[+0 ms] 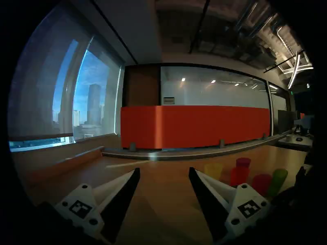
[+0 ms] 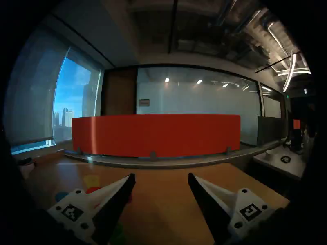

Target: Pour water

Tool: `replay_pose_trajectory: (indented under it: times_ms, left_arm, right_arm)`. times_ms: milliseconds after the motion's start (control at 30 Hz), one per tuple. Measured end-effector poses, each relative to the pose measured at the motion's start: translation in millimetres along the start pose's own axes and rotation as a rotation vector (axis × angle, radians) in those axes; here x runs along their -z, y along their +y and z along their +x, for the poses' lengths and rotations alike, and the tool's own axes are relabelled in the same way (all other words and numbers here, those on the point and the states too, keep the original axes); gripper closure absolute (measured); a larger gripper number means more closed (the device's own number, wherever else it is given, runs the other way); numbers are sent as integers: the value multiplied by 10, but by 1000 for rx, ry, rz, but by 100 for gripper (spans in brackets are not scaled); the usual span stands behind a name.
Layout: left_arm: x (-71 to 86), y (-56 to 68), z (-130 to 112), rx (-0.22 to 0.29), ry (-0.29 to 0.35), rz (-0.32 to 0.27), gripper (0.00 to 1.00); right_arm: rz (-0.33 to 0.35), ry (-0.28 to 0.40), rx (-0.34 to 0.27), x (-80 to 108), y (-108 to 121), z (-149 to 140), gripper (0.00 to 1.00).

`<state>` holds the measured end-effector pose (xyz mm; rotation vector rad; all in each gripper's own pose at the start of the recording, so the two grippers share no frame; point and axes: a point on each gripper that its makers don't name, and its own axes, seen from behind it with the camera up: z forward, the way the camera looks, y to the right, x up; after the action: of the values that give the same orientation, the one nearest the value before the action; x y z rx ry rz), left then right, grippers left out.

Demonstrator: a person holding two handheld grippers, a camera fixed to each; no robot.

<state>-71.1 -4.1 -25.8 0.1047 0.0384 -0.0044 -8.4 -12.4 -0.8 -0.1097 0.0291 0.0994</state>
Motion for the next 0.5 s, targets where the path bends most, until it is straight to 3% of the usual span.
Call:
replay_pose_trajectory:
  times_ms: [500]
  left_arm:
    - [-38,-77,-201,10,4,8,12]
  right_arm:
    - [-37,-13,9,18,58,2,0]
